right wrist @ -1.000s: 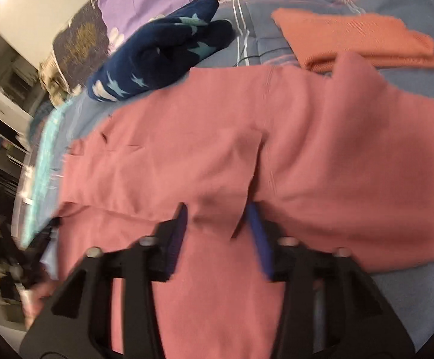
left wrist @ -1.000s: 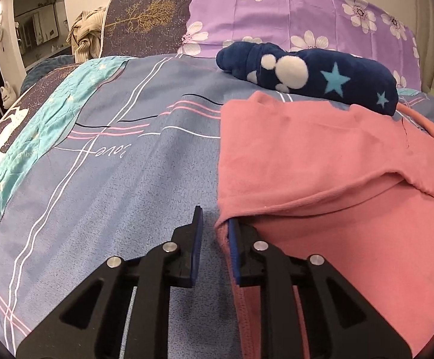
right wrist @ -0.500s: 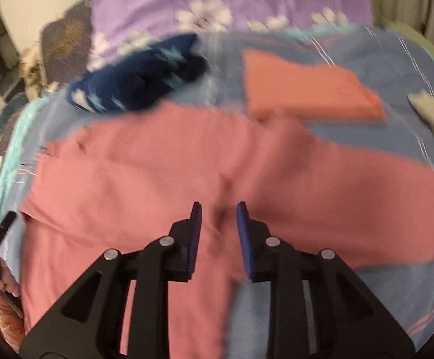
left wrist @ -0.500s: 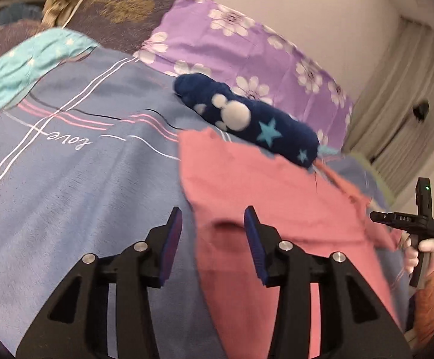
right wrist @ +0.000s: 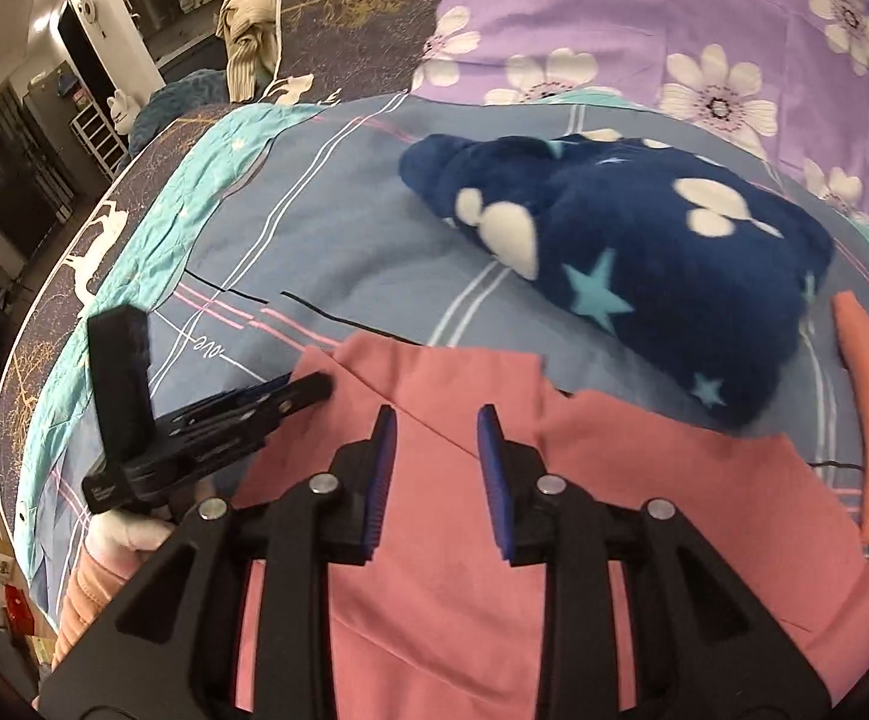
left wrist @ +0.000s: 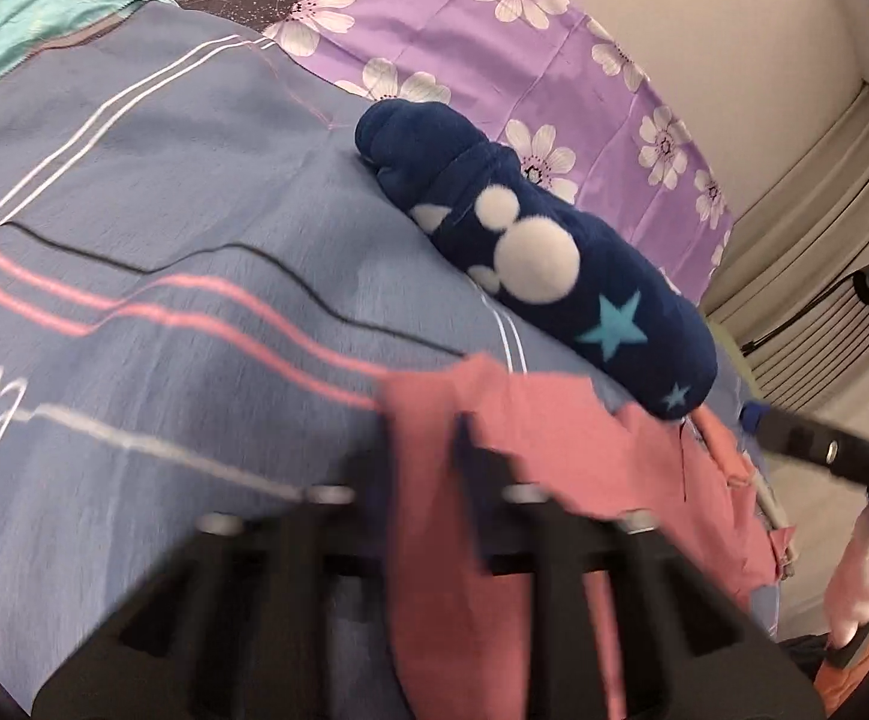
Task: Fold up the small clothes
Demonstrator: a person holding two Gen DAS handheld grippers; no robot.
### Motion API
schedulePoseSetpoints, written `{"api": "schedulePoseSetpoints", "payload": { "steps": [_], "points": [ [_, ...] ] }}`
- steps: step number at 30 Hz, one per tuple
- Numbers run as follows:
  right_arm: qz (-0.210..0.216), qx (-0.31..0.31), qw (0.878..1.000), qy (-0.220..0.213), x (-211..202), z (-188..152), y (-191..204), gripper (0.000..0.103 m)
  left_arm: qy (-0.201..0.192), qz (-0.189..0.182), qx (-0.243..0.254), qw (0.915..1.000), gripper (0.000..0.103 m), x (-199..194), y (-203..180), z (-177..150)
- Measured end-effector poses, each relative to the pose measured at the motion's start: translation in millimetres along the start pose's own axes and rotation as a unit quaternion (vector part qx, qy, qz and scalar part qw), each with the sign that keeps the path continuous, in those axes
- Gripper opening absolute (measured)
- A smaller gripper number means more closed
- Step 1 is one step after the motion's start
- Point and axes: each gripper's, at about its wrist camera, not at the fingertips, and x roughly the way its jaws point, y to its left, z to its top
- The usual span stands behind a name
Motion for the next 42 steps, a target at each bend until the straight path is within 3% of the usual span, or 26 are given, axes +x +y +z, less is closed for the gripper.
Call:
{"api": "schedulePoseSetpoints", "payload": {
  "steps": [1,3,5,6,8,10,12,14,16,18,21,22,24,25,26,27,28,30,32,34,36,37,39,42],
  "points": [
    [0.000,0.003,1.000,0.000,2,-3,-3,0.029,-0.015,-0.010,0.003,0.9998,0.005,-2,-1,0],
    [-0.006,0.010,1.000,-0.002,4,-12,-14,0.029,-0.084,-0.014,0.037,0.9956,0.004,-30,-14,-8],
    [-0.010,0.018,1.000,-0.004,2,-23,-23,0.029,-0.129,0.010,0.098,0.9867,0.004,-55,-35,-17],
    [-0.013,0.023,1.000,-0.005,0,-31,-30,0.030,-0.138,0.043,0.141,0.9794,0.005,-60,-47,-20],
    [-0.024,0.032,0.999,-0.006,-5,-48,-43,0.031,-0.133,0.105,0.166,0.9715,0.005,-54,-51,-23],
    [-0.035,0.048,0.998,-0.013,-16,-75,-61,0.032,-0.091,0.132,0.135,0.9778,0.007,-32,-36,-20],
    [-0.048,0.072,0.996,-0.024,-33,-107,-83,0.033,-0.059,0.126,0.099,0.9853,0.010,-24,-21,-12],
    [-0.062,0.112,0.991,-0.039,-60,-148,-114,0.034,-0.072,0.113,0.071,0.9885,0.013,-34,-9,-10],
    [-0.075,0.157,0.983,-0.052,-86,-184,-146,0.035,-0.086,0.123,0.059,0.9870,0.013,-48,-5,-8],
    [-0.096,0.202,0.973,-0.057,-109,-219,-177,0.037,-0.093,0.106,0.076,0.9871,0.013,-67,-18,-6],
    [-0.110,0.253,0.959,-0.071,-139,-258,-210,0.039,-0.076,0.065,0.148,0.9839,0.016,-88,-56,-22],
    [-0.108,0.266,0.955,-0.077,-145,-267,-217,0.039,-0.060,0.067,0.175,0.9805,0.021,-88,-68,-32],
    [-0.101,0.288,0.948,-0.090,-154,-281,-227,0.040,-0.008,0.119,0.234,0.9648,0.024,-73,-84,-64],
    [-0.098,0.294,0.946,-0.095,-156,-285,-231,0.040,0.027,0.163,0.258,0.9519,0.024,-58,-83,-80],
    [-0.096,0.300,0.944,-0.100,-157,-289,-234,0.040,0.070,0.225,0.282,0.9299,0.028,-37,-76,-100],
    [-0.097,0.304,0.942,-0.103,-159,-292,-237,0.040,0.030,0.234,0.308,0.9216,0.029,-40,-77,-113],
    [-0.097,0.313,0.938,-0.110,-161,-296,-240,0.041,0.027,0.243,0.314,0.9176,0.030,-43,-77,-118],
    [-0.099,0.340,0.926,-0.129,-170,-304,-250,0.044,0.026,0.260,0.279,0.9239,0.029,-56,-82,-112],
    [-0.106,0.368,0.912,-0.150,-182,-312,-263,0.045,0.004,0.255,0.268,0.9292,0.028,-71,-95,-108],
    [-0.130,0.407,0.887,-0.176,-201,-327,-285,0.046,-0.018,0.244,0.281,0.9282,0.028,-81,-117,-107],
    [-0.159,0.448,0.857,-0.201,-221,-346,-307,0.049,-0.025,0.217,0.296,0.9300,0.030,-81,-143,-106],
    [-0.170,0.463,0.843,-0.212,-230,-354,-318,0.050,-0.024,0.201,0.301,0.9319,0.038,-76,-155,-106],
    [-0.186,0.488,0.820,-0.235,-245,-366,-341,0.050,-0.016,0.165,0.304,0.9382,0.042,-61,-175,-108],
    [-0.166,0.515,0.804,-0.248,-249,-370,-374,0.052,0.017,0.115,0.289,0.9502,0.042,-23,-195,-117]
  ]
}}
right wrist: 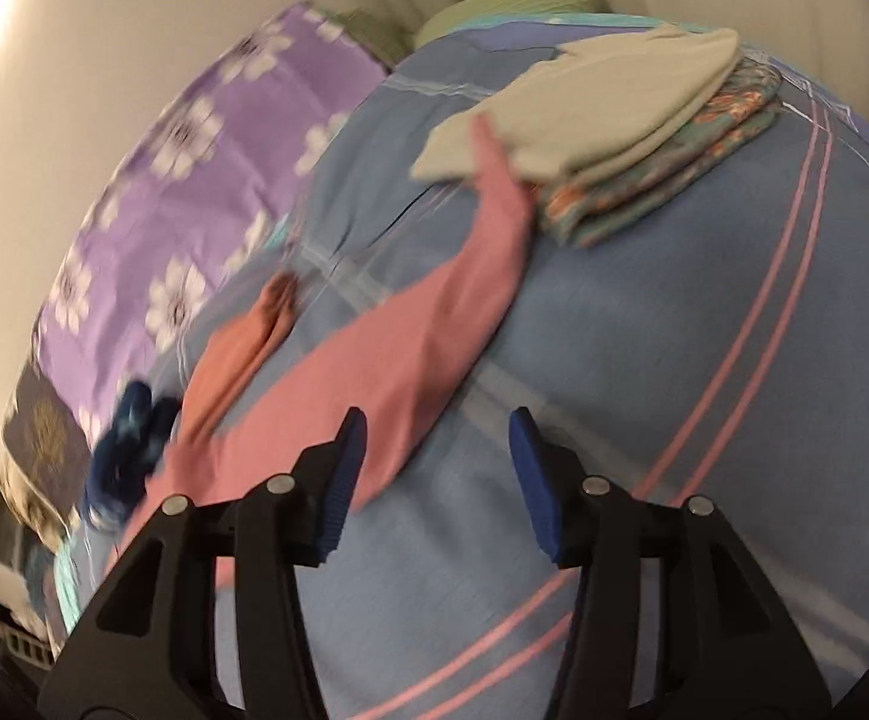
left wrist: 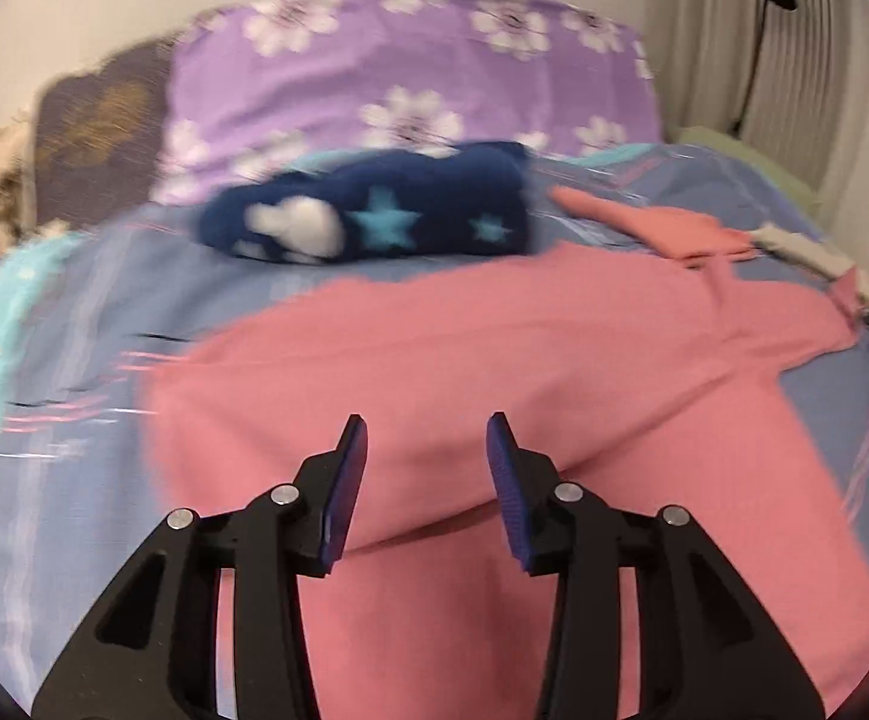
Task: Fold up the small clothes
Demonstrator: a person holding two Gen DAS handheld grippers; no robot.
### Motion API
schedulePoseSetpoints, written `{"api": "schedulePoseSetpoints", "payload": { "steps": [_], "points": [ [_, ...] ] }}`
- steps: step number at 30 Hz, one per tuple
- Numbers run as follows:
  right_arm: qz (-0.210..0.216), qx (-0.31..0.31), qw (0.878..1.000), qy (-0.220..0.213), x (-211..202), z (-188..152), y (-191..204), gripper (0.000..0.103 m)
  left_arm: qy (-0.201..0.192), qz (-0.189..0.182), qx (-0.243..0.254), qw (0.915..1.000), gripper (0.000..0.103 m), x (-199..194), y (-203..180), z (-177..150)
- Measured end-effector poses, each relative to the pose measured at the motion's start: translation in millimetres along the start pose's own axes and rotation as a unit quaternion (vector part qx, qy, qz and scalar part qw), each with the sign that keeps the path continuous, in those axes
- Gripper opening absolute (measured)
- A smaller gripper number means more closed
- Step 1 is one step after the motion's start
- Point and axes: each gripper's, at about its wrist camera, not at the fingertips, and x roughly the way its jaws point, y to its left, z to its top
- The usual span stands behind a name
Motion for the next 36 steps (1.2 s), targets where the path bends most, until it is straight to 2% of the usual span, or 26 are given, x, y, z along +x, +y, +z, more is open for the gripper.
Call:
{"api": "schedulePoseSetpoints", "payload": {
  "steps": [2,5,7,10,11,12,14,16,19,21,24,26,28,30,31,32,33,34,36],
  "points": [
    [0.016,0.029,0.999,0.007,13,13,-7,0.052,0.021,-0.021,-0.021,0.9993,0.042,25,-19,-1],
    [-0.001,0.036,0.999,0.007,24,27,-3,0.053,0.067,0.008,-0.032,0.9972,0.043,60,-35,-11],
    [-0.041,-0.005,0.999,-0.004,25,28,14,0.054,0.057,0.019,-0.029,0.9978,0.045,61,-38,-18],
    [-0.109,-0.103,0.988,-0.019,32,19,41,0.067,0.055,0.015,-0.032,0.9979,0.045,60,-36,-22],
    [-0.151,-0.141,0.978,-0.012,39,11,48,0.065,0.052,0.013,-0.034,0.9980,0.045,58,-35,-25],
    [-0.176,-0.153,0.972,-0.010,41,6,47,0.064,0.051,0.012,-0.034,0.9980,0.045,57,-35,-25],
    [-0.189,-0.132,0.973,-0.019,34,2,28,0.056,0.046,0.011,-0.035,0.9983,0.045,56,-36,-27],
    [-0.174,-0.077,0.981,-0.047,6,0,-4,0.055,0.046,0.010,-0.035,0.9983,0.045,58,-36,-23],
    [-0.168,-0.011,0.984,-0.064,-26,-4,-48,0.055,0.047,0.010,-0.034,0.9983,0.046,60,-36,-20],
    [-0.124,0.030,0.990,-0.059,-38,-3,-73,0.049,0.046,0.012,-0.032,0.9984,0.047,60,-36,-20],
    [-0.102,0.031,0.993,-0.059,-43,-3,-71,0.050,0.044,0.011,-0.032,0.9985,0.047,60,-36,-21],
    [-0.071,0.016,0.996,-0.054,-38,-1,-60,0.056,0.043,0.007,-0.035,0.9985,0.047,60,-35,-21],
    [-0.037,0.016,0.998,-0.056,-27,6,-53,0.057,0.042,0.004,-0.037,0.9984,0.047,60,-34,-21],
    [-0.022,0.031,0.998,-0.045,-12,14,-50,0.058,0.042,0.001,-0.040,0.9983,0.048,60,-33,-21],
    [-0.019,0.037,0.998,-0.044,-4,22,-47,0.055,0.042,-0.001,-0.041,0.9983,0.048,60,-33,-21],
    [-0.023,0.039,0.998,-0.049,1,28,-44,0.032,0.042,-0.003,-0.042,0.9982,0.048,60,-32,-21],
    [-0.022,0.045,0.998,-0.047,5,33,-41,0.013,0.041,-0.004,-0.043,0.9982,0.049,60,-32,-21],
    [-0.010,0.059,0.997,-0.045,6,36,-38,0.004,0.041,-0.006,-0.044,0.9982,0.049,60,-32,-21],
    [0.031,0.059,0.996,-0.065,0,35,-14,0.003,0.042,-0.009,-0.045,0.9981,0.050,60,-32,-21]
  ]
}}
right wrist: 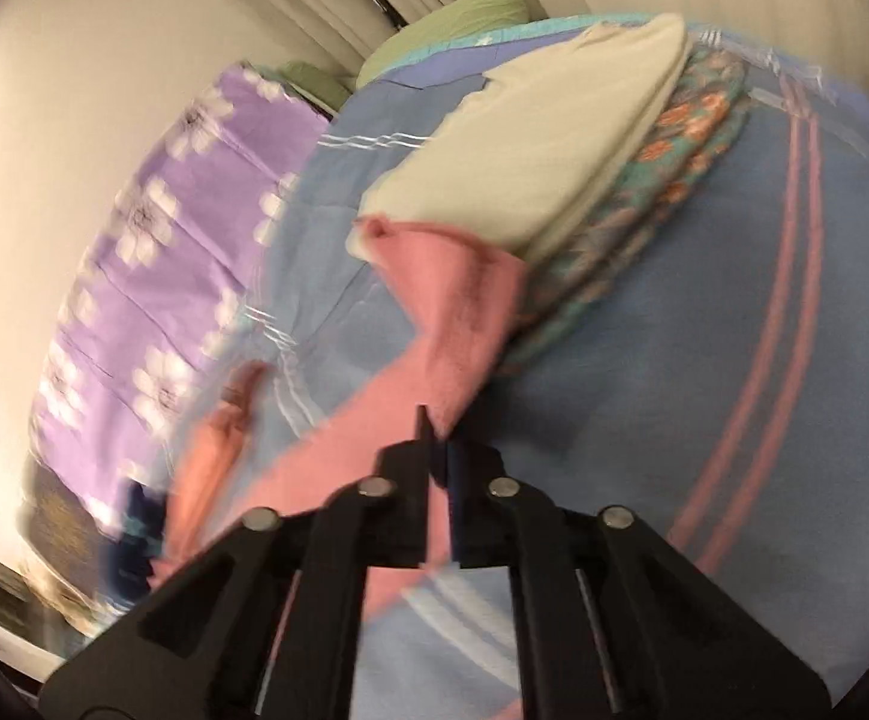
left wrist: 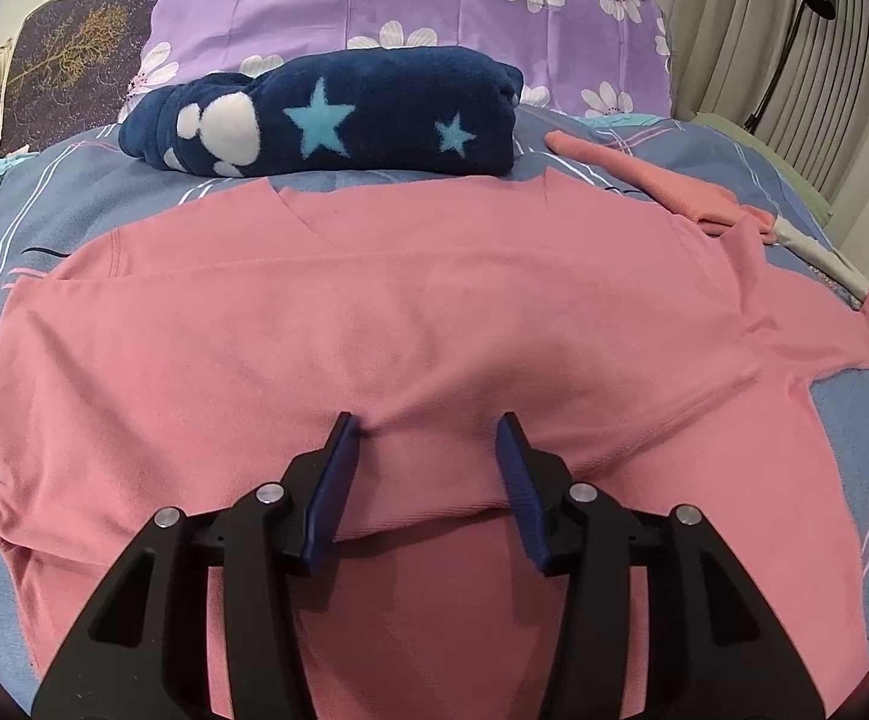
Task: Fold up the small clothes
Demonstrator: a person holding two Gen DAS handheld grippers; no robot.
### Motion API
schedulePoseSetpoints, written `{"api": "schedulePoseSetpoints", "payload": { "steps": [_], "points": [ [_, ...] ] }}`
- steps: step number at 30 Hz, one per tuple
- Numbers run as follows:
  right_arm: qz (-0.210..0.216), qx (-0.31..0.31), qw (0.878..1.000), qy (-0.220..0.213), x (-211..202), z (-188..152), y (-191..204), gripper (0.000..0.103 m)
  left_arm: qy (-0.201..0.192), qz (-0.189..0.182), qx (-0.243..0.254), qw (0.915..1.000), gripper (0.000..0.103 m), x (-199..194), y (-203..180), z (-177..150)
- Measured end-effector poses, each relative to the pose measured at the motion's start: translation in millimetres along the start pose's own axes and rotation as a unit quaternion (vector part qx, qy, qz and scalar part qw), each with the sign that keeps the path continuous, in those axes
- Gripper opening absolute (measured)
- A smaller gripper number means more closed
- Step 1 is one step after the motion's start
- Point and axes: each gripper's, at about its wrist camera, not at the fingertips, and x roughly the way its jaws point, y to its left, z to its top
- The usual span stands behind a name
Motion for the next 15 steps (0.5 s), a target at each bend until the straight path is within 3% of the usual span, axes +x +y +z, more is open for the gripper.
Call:
{"api": "schedulePoseSetpoints", "payload": {
  "steps": [2,5,8,9,12,15],
  "points": [
    [0.040,-0.045,0.998,-0.009,-4,-10,43,0.003,0.001,-0.004,-0.001,1.0000,0.051,1,0,0],
    [0.135,-0.101,0.985,0.026,-1,-43,119,0.003,-0.001,-0.007,-0.003,1.0000,0.052,0,1,0],
    [0.225,-0.171,0.955,0.086,7,-103,197,0.003,-0.003,-0.019,-0.013,0.9997,0.052,-1,5,0],
    [0.250,-0.213,0.938,0.111,10,-135,223,0.003,-0.004,-0.026,-0.017,0.9995,0.052,-1,7,0],
    [0.257,-0.306,0.901,0.171,24,-214,260,0.003,-0.008,-0.057,-0.042,0.9974,0.052,-3,17,0],
    [0.227,-0.338,0.881,0.240,48,-268,256,0.004,-0.016,-0.103,-0.082,0.9912,0.052,-4,33,-2]
  ]
}}
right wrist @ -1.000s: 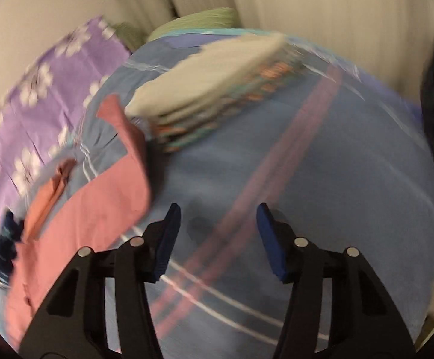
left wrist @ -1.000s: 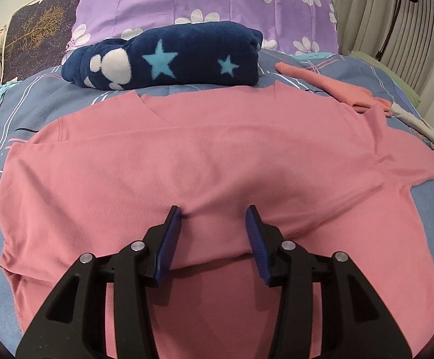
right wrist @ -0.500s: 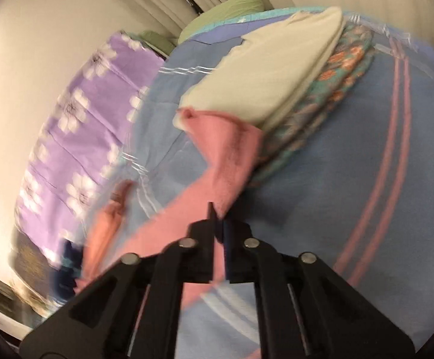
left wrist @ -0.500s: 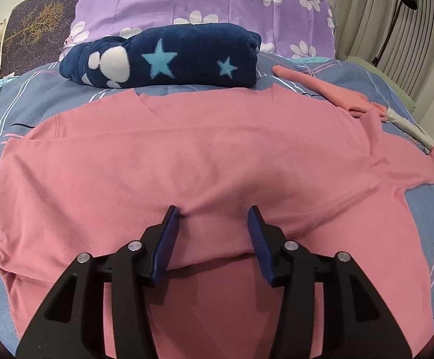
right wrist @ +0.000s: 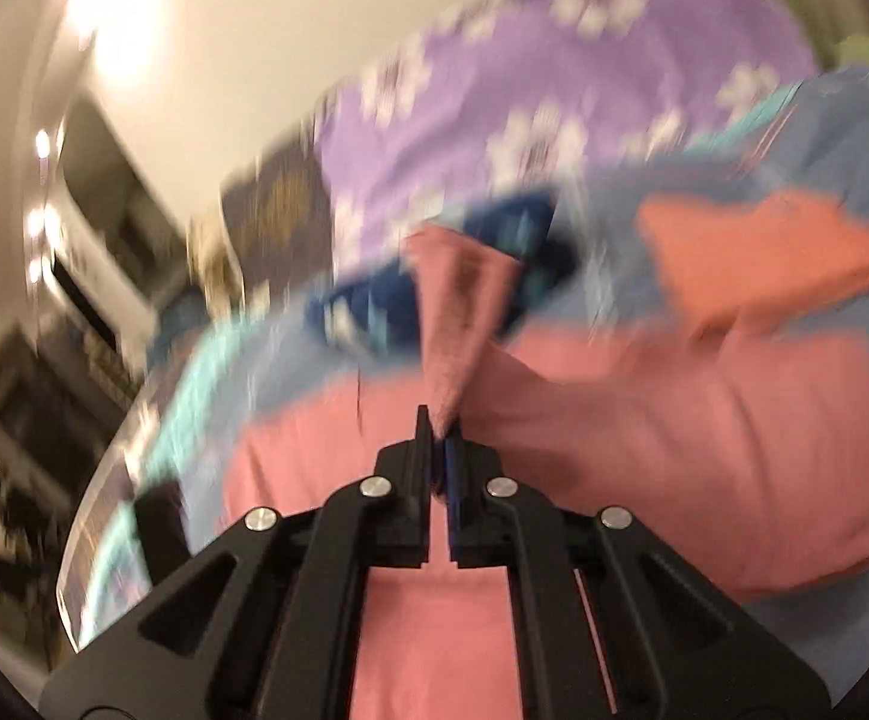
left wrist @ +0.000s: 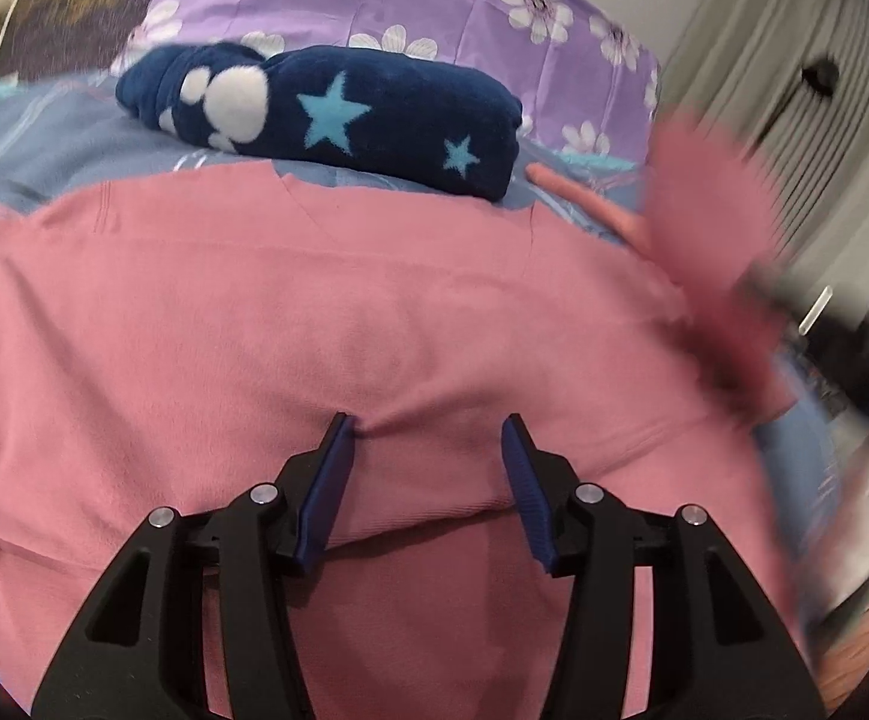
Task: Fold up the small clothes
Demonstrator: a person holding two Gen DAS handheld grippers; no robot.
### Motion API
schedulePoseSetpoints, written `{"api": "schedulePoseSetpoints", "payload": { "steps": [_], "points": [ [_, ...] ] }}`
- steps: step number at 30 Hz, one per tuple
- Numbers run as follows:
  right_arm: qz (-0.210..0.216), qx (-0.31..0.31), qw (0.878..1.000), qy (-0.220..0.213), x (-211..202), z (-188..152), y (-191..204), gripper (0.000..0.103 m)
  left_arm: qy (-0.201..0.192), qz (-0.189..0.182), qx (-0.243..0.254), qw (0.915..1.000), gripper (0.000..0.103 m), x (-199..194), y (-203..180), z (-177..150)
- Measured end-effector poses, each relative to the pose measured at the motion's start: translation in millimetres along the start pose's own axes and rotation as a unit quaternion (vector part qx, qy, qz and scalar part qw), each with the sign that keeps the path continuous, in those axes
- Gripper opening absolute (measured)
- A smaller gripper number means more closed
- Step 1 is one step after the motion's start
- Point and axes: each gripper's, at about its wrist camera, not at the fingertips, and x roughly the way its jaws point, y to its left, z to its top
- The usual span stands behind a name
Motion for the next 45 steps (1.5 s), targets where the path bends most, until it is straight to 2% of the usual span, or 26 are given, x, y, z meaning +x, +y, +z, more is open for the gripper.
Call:
{"api": "schedulePoseSetpoints", "payload": {
  "steps": [3,6,7,9,11,14,17,21,24,32,33,34,35,36,40,43,45],
  "points": [
    [-0.010,-0.005,0.999,0.047,22,-24,-3,0.004,-0.006,-0.034,-0.029,0.9990,0.052,-2,11,0],
    [-0.013,-0.008,0.998,0.059,21,-41,0,0.005,-0.007,-0.049,-0.046,0.9977,0.054,-6,11,2],
    [-0.012,-0.010,0.998,0.058,20,-42,1,0.005,-0.003,-0.064,-0.059,0.9962,0.055,-7,10,3],
    [-0.010,-0.016,0.998,0.056,18,-42,3,0.007,0.005,-0.125,-0.096,0.9875,0.055,-10,9,6],
    [-0.011,-0.025,0.998,0.055,20,-41,6,0.008,0.014,-0.162,-0.113,0.9803,0.059,-11,3,11],
    [-0.010,-0.038,0.998,0.054,20,-39,5,0.012,0.029,-0.159,-0.116,0.9799,0.060,-5,-10,21],
    [-0.002,-0.052,0.997,0.055,21,-42,9,0.016,0.042,-0.126,-0.122,0.9836,0.068,6,-16,31],
    [-0.012,-0.081,0.995,0.062,29,-48,18,0.016,0.070,-0.131,-0.145,0.9782,0.068,25,-18,36],
    [-0.020,-0.084,0.994,0.066,33,-51,18,0.013,0.083,-0.112,-0.139,0.9804,0.068,34,-24,36],
    [0.002,-0.062,0.996,0.061,32,-50,8,0.010,0.095,-0.078,-0.113,0.9860,0.068,36,-31,35],
    [0.005,-0.061,0.996,0.059,31,-50,8,0.009,0.094,-0.075,-0.110,0.9867,0.064,38,-33,36],
    [0.007,-0.061,0.996,0.057,30,-50,8,0.009,0.094,-0.071,-0.102,0.9878,0.033,41,-36,36],
    [0.008,-0.060,0.997,0.057,30,-50,7,0.009,0.101,-0.076,-0.098,0.9871,0.011,44,-37,37],
    [0.009,-0.059,0.997,0.057,30,-49,7,0.010,0.113,-0.086,-0.101,0.9848,0.002,49,-39,37],
    [0.017,-0.058,0.997,0.041,16,-42,8,0.012,0.084,-0.088,-0.086,0.9888,0.002,38,-57,51],
    [0.024,-0.078,0.997,0.017,-6,-35,11,0.012,0.037,-0.090,-0.047,0.9942,0.002,5,-72,76],
    [0.009,-0.091,0.996,0.022,-9,-34,9,0.012,0.010,-0.088,-0.022,0.9958,0.002,-14,-79,89]
  ]
}}
